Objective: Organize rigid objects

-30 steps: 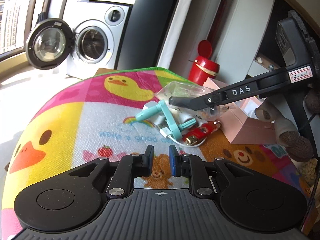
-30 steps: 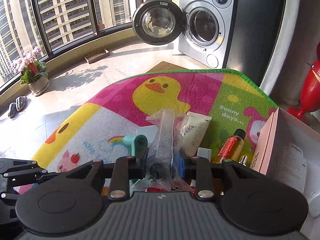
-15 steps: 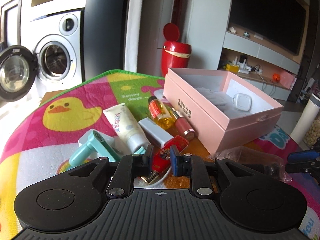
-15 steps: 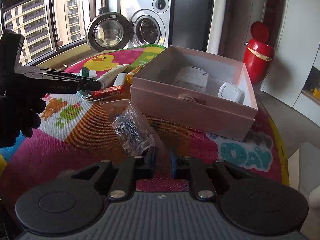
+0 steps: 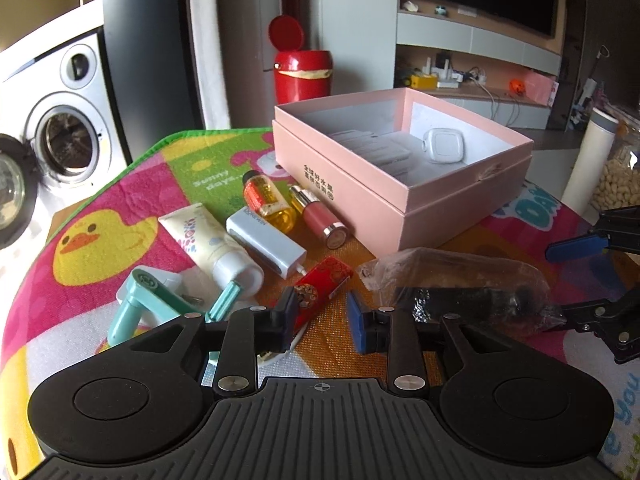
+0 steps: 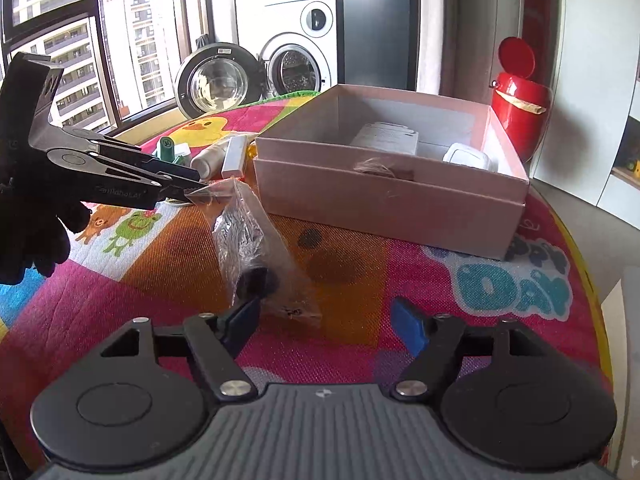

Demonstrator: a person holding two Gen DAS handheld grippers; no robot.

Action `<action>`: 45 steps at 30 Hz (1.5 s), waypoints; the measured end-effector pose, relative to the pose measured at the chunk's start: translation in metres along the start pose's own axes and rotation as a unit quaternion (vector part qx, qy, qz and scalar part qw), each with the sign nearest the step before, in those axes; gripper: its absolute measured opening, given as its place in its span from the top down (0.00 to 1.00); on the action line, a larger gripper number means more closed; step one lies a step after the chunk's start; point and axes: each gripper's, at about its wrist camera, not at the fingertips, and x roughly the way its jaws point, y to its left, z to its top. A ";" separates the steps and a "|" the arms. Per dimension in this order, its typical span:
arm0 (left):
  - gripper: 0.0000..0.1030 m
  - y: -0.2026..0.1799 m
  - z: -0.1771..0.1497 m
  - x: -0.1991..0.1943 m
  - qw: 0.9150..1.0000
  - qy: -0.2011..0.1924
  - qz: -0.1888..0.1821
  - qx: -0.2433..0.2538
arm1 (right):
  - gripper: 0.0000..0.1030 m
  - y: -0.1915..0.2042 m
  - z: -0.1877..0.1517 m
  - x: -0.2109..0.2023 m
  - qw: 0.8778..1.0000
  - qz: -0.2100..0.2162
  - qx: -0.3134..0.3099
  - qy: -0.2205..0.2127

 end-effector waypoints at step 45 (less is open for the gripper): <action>0.70 -0.018 -0.021 -0.012 0.995 0.008 0.019 -0.098 | 0.00 -0.002 -0.001 0.004 1.000 0.012 0.007 0.024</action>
